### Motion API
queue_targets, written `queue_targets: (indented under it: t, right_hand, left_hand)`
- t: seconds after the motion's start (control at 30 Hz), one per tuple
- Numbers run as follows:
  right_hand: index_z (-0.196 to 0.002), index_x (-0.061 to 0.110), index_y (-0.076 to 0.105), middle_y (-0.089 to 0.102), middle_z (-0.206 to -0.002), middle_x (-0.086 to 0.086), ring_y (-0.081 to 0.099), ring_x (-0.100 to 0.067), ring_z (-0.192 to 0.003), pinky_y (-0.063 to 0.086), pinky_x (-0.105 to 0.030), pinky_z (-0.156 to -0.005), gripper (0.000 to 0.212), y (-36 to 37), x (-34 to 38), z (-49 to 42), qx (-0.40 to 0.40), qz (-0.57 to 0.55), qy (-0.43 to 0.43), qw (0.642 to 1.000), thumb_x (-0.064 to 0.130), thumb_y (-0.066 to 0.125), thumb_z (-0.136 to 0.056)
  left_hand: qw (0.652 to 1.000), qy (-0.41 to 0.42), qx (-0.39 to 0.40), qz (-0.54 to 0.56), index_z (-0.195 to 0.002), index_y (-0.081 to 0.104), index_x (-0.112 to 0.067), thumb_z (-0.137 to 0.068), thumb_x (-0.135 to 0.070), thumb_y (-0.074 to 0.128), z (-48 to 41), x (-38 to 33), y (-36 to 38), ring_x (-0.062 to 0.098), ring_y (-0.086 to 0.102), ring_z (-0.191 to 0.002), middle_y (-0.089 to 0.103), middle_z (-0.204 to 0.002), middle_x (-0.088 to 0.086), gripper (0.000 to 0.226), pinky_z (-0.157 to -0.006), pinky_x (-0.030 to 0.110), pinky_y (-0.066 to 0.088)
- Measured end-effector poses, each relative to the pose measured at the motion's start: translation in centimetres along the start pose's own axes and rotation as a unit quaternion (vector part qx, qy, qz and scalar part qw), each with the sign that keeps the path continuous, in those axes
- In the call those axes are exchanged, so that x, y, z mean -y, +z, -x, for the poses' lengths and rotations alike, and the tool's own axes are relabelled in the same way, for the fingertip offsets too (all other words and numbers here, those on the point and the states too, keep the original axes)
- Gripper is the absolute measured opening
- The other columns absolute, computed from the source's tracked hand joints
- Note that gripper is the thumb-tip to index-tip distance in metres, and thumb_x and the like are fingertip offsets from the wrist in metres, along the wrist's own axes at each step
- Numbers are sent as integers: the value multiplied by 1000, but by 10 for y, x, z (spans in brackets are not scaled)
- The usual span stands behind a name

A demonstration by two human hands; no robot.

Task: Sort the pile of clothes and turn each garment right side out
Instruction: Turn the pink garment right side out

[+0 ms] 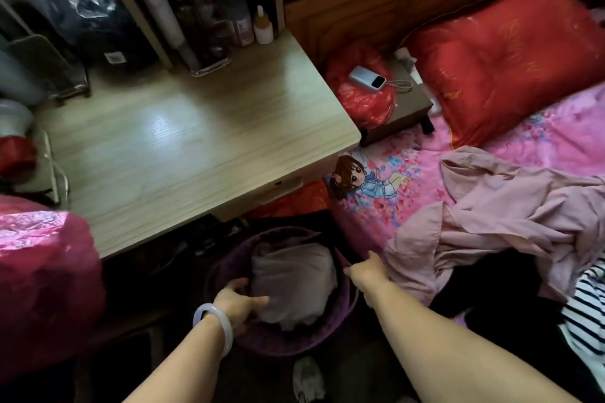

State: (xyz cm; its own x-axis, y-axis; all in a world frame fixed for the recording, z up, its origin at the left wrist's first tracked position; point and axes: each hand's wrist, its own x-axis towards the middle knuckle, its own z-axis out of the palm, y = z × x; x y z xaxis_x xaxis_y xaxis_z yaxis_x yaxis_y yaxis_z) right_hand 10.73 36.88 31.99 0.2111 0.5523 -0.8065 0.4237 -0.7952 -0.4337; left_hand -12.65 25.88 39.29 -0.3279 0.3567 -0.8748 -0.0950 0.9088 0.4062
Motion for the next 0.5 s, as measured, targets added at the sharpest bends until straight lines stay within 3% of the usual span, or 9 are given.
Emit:
queue_targets:
  t: [0.13,0.2,0.33,0.4,0.5]
  right_hand:
    - [-144,18,36,58,-132,-11,58,-32,-117,48,-41,-100,85,-18,-13,-22,-48,12,-12,999,10,65,-65]
    - [-141,19,41,58,-127,-7,59,-31,-112,49,-34,-95,74,-33,-7,-18,-54,18,-27,998,6,64,-71]
    - [-121,1,54,60,-99,-21,59,-36,-98,49,-37,-87,43,-67,13,0,-75,16,-53,996,-5,58,-79]
    - [-128,-2,51,59,-116,-25,55,-37,-113,43,-34,-91,42,-87,17,3,-84,28,-53,995,0,54,-86]
    - [-135,10,49,46,-132,-24,51,-36,-118,39,-28,-98,52,-120,20,4,-141,58,-53,987,10,57,-84]
  left_hand:
    - [1000,2,31,-3,-130,54,-21,-73,-6,78,0,-5,14,29,61,-102,60,-118,11,63,-88,46,55]
    - [999,9,40,-1,-123,59,-23,-73,-4,76,-2,-13,21,29,63,-101,62,-114,10,56,-88,49,55]
    - [998,42,44,-20,-120,61,-21,-79,0,71,6,-42,44,27,62,-103,63,-109,6,47,-90,47,54]
    - [996,63,49,-39,-119,61,-21,-81,-3,70,10,-60,66,26,61,-102,63,-109,6,43,-90,46,55]
    - [990,112,64,-57,-121,61,-18,-83,-2,67,18,-90,108,21,63,-88,66,-98,6,41,-86,42,56]
